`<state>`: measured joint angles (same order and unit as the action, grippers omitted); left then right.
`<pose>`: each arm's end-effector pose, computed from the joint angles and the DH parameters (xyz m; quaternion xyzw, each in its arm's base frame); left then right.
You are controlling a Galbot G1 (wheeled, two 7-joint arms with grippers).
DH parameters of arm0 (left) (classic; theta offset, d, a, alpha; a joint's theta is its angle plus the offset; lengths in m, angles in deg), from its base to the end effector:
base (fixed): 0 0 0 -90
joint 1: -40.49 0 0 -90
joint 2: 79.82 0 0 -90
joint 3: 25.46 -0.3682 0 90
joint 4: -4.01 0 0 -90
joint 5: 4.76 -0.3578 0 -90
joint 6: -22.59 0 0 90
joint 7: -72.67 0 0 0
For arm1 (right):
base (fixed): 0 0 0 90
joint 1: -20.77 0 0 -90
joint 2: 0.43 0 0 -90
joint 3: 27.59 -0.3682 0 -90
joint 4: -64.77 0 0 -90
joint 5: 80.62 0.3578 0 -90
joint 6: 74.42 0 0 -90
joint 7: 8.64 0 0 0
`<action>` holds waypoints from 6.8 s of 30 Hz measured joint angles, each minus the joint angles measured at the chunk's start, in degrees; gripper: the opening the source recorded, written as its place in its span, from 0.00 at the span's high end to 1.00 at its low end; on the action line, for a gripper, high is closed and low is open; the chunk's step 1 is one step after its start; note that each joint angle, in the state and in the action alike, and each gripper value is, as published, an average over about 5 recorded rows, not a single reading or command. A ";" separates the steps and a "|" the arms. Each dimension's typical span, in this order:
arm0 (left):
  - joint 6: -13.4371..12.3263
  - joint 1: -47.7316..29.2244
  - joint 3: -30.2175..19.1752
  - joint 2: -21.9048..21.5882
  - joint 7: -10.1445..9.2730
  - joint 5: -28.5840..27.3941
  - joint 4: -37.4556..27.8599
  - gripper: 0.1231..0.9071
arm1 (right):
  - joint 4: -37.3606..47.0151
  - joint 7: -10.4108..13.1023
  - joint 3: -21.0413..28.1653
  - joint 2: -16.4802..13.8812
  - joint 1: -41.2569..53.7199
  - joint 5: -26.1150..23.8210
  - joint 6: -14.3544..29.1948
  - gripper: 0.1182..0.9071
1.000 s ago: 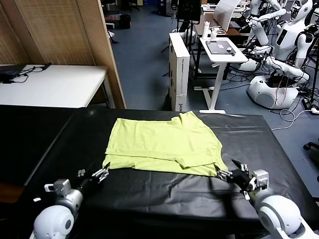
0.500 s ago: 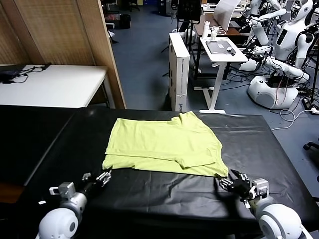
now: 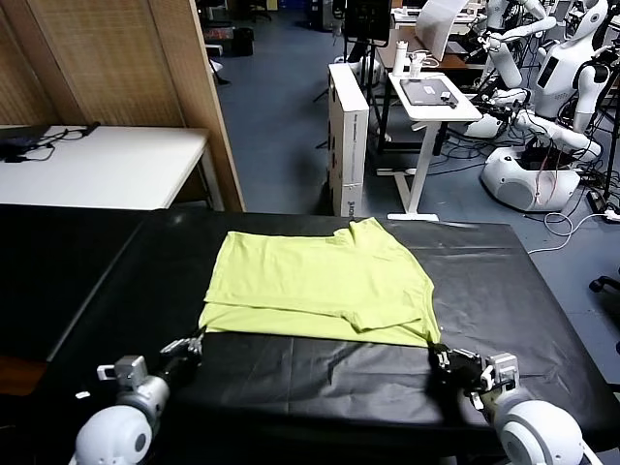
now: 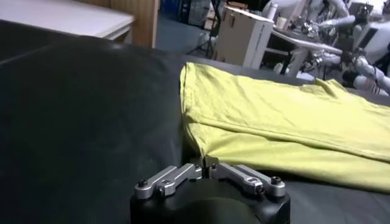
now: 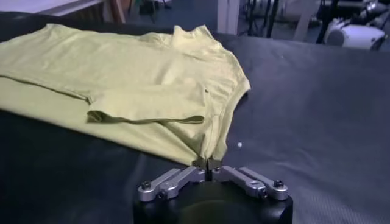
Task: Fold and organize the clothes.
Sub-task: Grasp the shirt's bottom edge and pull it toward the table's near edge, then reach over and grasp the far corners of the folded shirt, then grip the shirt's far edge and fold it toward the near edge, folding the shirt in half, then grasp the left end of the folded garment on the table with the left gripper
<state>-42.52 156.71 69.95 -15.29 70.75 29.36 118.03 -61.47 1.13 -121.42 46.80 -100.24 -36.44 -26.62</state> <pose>0.2090 0.1235 -0.3121 -0.0463 -0.9682 0.0606 0.2382 0.1943 -0.1205 -0.2357 0.1118 -0.9230 0.0486 0.3650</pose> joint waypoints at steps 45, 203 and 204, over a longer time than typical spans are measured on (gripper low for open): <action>8.78 7.91 10.50 -10.55 -1.67 9.23 11.48 0.00 | 8.44 -1.76 9.29 -3.99 26.30 6.22 0.01 0.00; 9.21 -15.17 -2.47 -6.28 -2.80 7.93 -7.98 0.00 | 22.81 0.70 16.56 5.21 30.92 1.51 6.19 0.00; 9.21 -15.23 -2.53 -6.25 -2.79 7.93 -8.20 0.00 | 22.93 0.66 16.58 5.29 30.93 1.51 6.15 0.00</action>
<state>-33.31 141.47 67.42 -21.54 67.96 37.29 109.83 -38.54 1.79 -104.84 52.09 -69.31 -34.93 -20.47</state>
